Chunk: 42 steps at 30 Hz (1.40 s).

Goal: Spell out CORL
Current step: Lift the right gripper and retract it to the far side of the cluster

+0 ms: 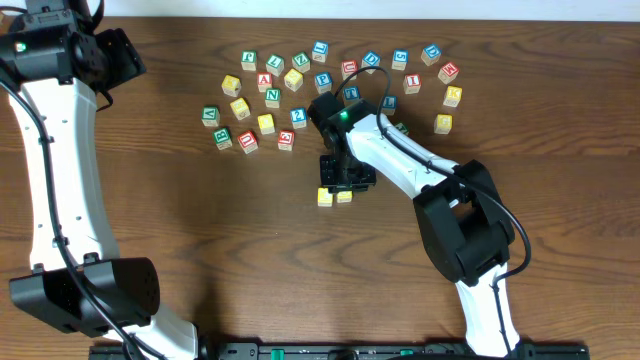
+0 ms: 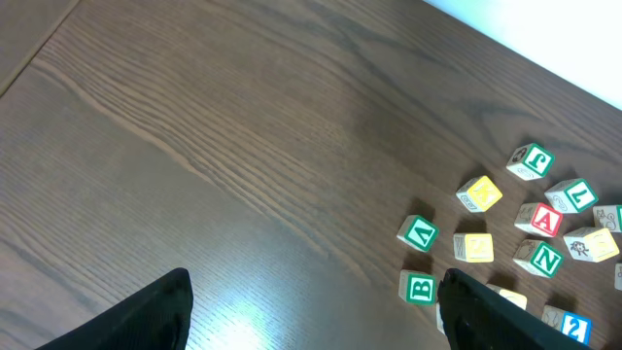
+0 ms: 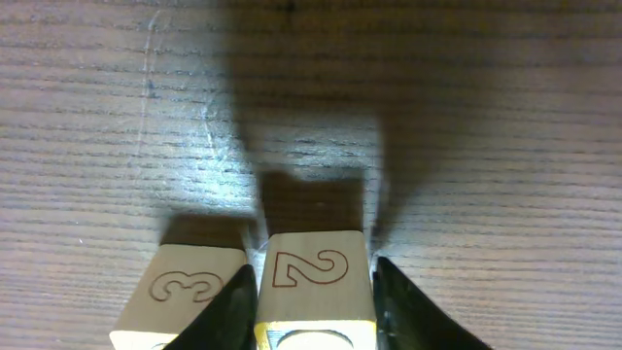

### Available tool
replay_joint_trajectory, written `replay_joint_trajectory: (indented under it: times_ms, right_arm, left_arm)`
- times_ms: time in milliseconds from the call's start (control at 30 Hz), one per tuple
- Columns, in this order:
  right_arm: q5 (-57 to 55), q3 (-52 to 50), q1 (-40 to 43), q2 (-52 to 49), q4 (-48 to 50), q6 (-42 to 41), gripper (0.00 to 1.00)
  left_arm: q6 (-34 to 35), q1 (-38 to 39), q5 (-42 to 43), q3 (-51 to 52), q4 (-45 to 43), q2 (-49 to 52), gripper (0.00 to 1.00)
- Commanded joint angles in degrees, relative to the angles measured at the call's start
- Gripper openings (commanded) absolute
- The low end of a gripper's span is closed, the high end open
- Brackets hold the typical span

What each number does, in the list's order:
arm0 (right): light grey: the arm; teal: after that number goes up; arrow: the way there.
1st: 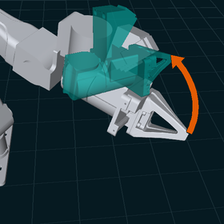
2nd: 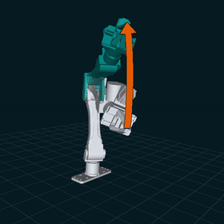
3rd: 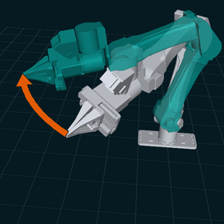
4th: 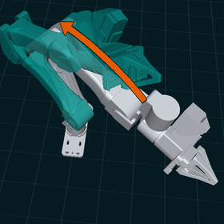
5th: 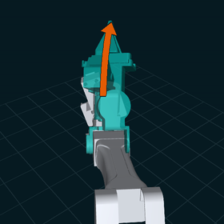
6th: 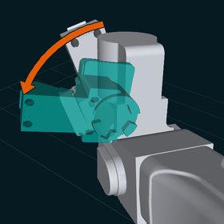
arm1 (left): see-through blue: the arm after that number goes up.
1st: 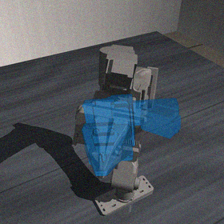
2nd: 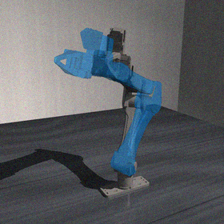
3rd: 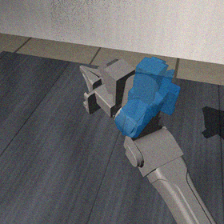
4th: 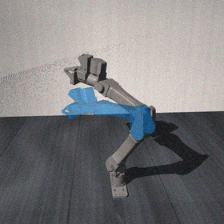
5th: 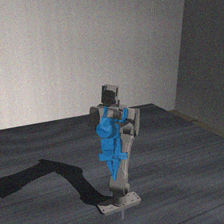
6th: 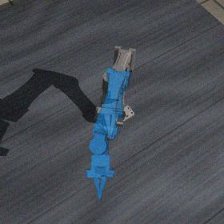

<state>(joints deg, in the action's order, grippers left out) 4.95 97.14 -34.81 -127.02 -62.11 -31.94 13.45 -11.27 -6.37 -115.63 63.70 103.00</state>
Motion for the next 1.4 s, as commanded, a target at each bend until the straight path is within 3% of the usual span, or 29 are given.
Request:
replay_joint_trajectory:
  times_ms: [0,533,933,1367]
  right_arm:
    - [-0.2,0.9,0.2,0.8,0.0,-0.8,0.37]
    - [2.4,1.9,1.4,0.8,-1.5,-0.6,0.43]
    - [1.3,12.9,1.6,0.8,-8.4,2.5,0.46]
    - [1.0,26.5,4.1,0.8,-10.9,12.3,0.48]
  left_arm:
    - [-0.7,-0.4,-0.4,0.3,0.2,0.1,0.8]
    - [-0.7,-0.4,-0.4,0.3,0.2,0.1,0.8]
    - [-0.7,-0.4,-0.3,0.3,0.2,0.1,0.8]
    - [-0.7,-0.4,-0.4,0.3,0.2,0.1,0.8]
